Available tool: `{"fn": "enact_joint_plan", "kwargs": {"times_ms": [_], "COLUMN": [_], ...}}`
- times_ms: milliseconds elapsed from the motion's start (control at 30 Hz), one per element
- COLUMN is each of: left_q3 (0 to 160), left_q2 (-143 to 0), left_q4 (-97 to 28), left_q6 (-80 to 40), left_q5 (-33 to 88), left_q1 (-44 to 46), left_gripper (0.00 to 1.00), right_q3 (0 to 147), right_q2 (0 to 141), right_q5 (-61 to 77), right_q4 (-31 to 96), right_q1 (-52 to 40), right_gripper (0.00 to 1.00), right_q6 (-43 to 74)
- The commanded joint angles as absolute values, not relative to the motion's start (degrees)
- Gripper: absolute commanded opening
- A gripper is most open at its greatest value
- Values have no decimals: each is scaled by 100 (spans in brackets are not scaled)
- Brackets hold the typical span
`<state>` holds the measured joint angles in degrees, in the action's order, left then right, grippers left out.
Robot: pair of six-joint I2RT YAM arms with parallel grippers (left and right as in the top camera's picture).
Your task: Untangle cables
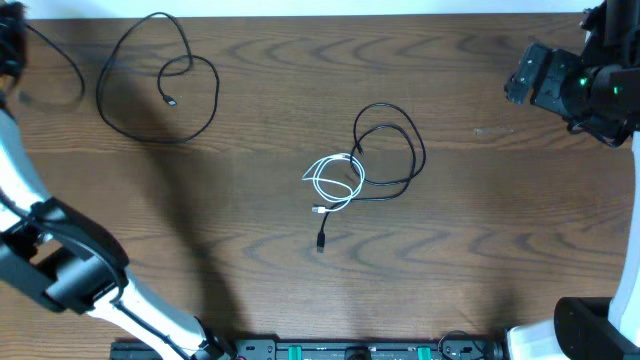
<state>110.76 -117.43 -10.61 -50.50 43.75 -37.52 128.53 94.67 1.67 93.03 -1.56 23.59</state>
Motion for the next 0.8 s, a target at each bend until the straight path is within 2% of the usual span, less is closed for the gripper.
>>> {"fn": "enact_joint_plan", "kwargs": {"times_ms": [0,33,67,167,267,367,533,600,700,767], "left_q3": [10958,10958,10958,10962,10980,11107,11128,11128,11128,11128], "left_q2": [-12742,-12949,-13170,-13673,-13699,-13410,-12704,-12479,-12368,-12368], "left_q4": [-1636,-1719,-1793,-1614,-1227,-939,-937,-1083,-1643,-2751], "left_q6": [-3951,-3881,-3848,-3839,-3887,-4042,-3944,-3922,-3780,-3310], "left_q5": [4650,4657,4689,5395,6029,6587,6726,6692,6672,6040], "left_q1": [-3273,-3205,-3153,-3122,-3221,-3310,-3264,-3201,-3138,-3100], "left_gripper": [38,51,56,57,63,75,75,85,90,90], "right_q3": [12855,12855,12855,12855,12855,12855,12855,12855,12855,12855], "right_q2": [9483,9483,9483,9483,9483,9483,9483,9483,9483,9483], "right_q5": [143,143,143,143,143,143,143,143,143,143], "right_q4": [9310,9308,9308,9308,9308,9310,9308,9310,9308,9308], "right_q1": [-154,-154,-154,-154,-154,-154,-154,-154,-154,-154], "right_gripper": [99,99,99,99,99,99,99,99,99,99], "right_q6": [2307,2307,2309,2307,2307,2307,2307,2307,2309,2307]}}
